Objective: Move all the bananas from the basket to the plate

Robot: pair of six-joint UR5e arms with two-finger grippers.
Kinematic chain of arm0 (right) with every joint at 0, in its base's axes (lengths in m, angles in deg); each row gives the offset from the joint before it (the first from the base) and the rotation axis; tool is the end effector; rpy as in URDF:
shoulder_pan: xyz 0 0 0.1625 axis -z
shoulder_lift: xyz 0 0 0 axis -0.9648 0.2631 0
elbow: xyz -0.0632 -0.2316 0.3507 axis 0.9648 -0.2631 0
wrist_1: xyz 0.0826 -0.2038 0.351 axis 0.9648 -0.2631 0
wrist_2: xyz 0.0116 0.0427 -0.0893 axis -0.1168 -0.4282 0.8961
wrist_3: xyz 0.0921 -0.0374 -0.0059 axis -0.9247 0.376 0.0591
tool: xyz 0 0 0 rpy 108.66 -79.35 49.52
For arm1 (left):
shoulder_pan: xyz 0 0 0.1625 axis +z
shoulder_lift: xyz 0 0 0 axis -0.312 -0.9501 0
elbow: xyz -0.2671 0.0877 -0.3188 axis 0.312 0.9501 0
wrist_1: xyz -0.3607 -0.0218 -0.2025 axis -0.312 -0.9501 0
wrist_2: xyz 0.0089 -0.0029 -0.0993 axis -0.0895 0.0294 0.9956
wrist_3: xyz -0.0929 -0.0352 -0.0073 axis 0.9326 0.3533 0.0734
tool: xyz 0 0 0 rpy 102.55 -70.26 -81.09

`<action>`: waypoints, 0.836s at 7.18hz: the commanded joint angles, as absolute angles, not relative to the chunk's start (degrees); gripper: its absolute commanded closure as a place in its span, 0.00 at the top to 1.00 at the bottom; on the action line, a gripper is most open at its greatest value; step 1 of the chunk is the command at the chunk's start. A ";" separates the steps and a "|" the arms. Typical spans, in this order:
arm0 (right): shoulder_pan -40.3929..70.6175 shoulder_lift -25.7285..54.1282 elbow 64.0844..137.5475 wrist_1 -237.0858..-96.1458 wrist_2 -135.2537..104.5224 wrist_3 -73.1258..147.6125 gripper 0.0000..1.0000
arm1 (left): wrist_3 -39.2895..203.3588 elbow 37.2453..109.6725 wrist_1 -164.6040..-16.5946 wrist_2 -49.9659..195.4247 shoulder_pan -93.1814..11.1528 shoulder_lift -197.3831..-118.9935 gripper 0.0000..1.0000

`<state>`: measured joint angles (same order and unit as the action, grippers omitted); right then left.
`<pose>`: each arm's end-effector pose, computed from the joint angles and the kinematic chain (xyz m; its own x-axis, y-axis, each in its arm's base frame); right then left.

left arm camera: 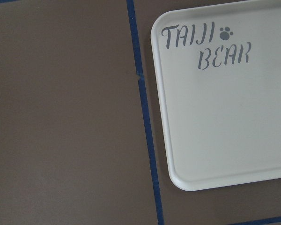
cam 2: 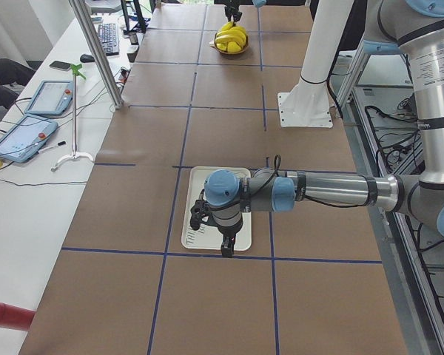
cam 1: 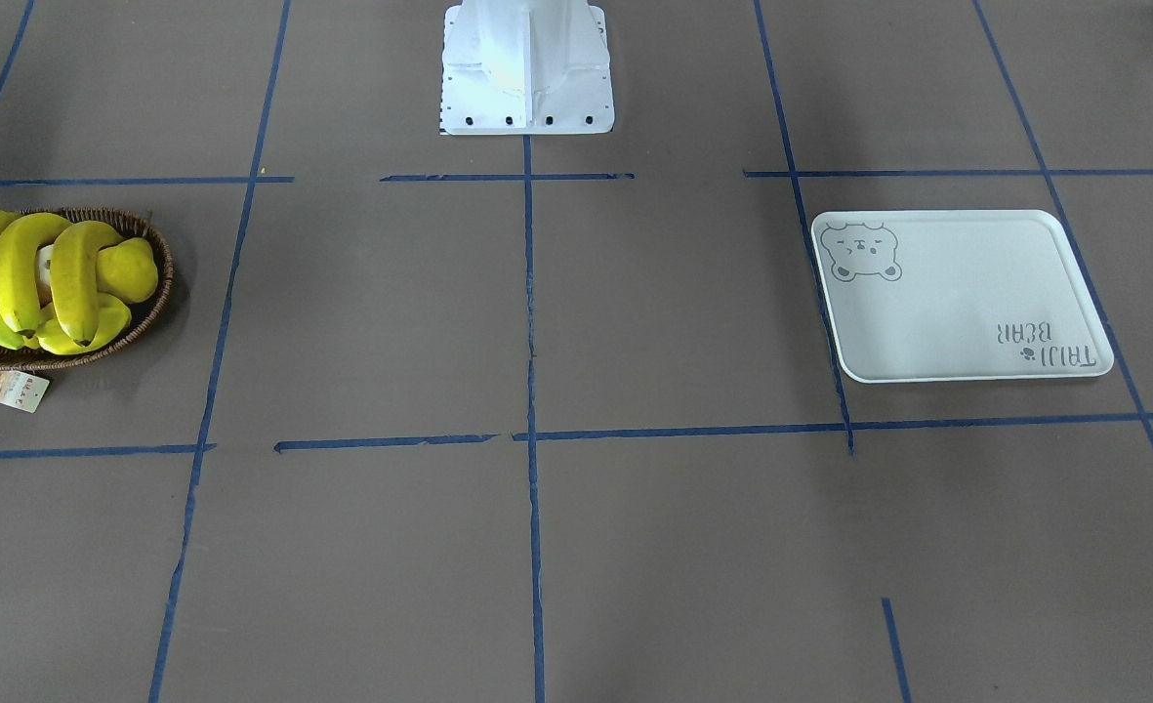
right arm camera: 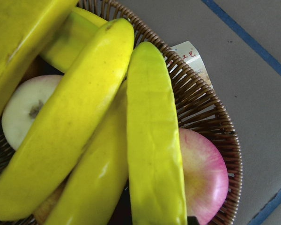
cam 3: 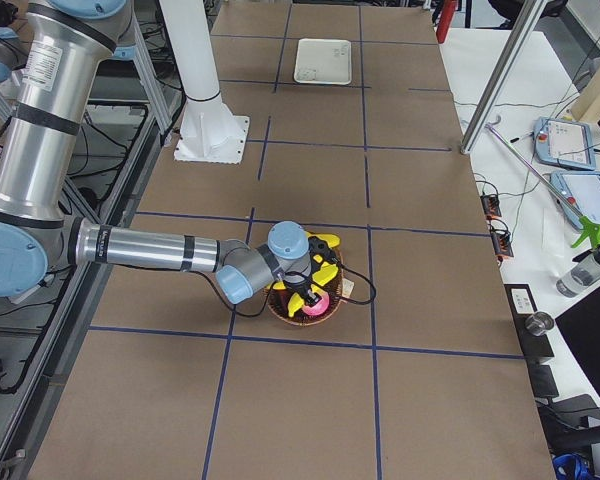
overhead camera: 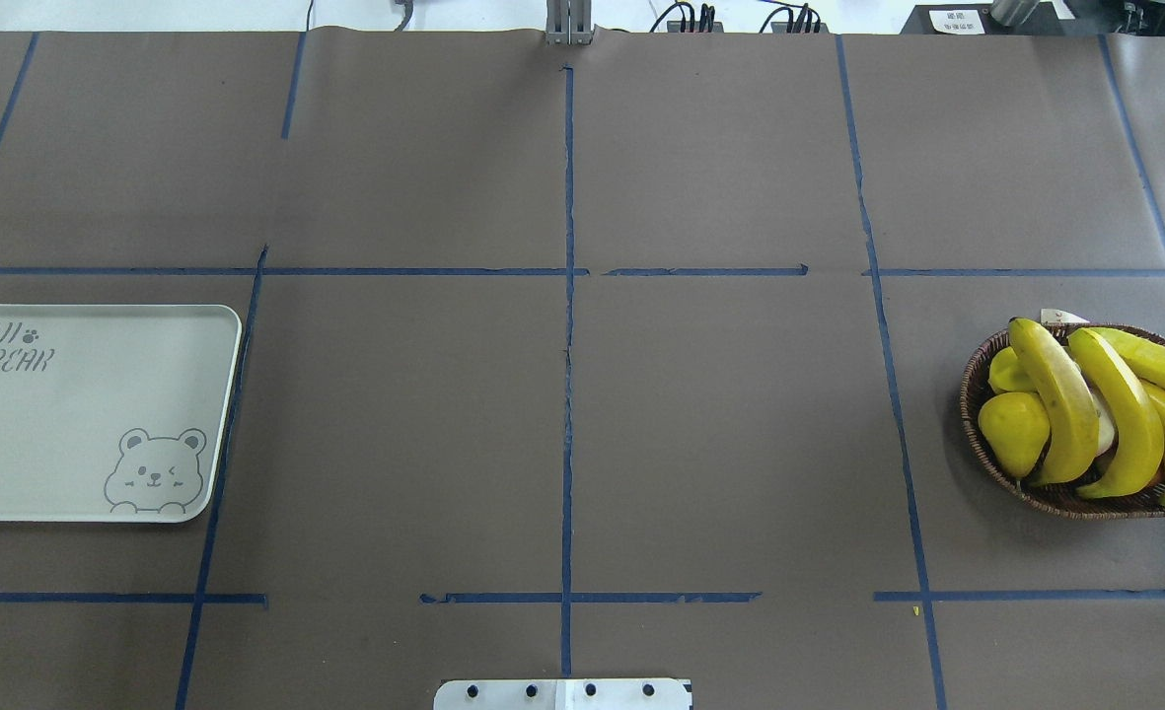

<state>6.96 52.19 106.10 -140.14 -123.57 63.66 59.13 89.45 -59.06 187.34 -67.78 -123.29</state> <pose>-0.0813 -0.3779 0.6474 0.5064 -0.7195 0.4753 0.4203 0.6872 0.5925 -0.0348 -0.3785 0.6363 0.6773 0.1451 -0.7213 -0.1684 0.9849 0.0400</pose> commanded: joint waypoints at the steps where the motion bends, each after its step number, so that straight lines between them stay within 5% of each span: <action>1: 5.67 52.06 106.52 -139.62 -125.05 63.59 0.06 | 59.13 89.36 -59.31 187.34 -67.78 -123.30 1.00; 4: -2.84 50.23 107.57 -145.02 -133.12 63.50 0.01 | 58.87 90.32 -59.92 187.43 -67.60 -124.00 1.00; 6: -4.09 46.36 118.24 -163.33 -133.94 62.62 0.00 | 59.21 91.12 -61.58 188.04 -67.42 -125.92 1.00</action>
<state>-3.25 48.34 111.83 -152.38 -133.23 63.04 58.94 90.60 -60.33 187.63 -67.50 -124.57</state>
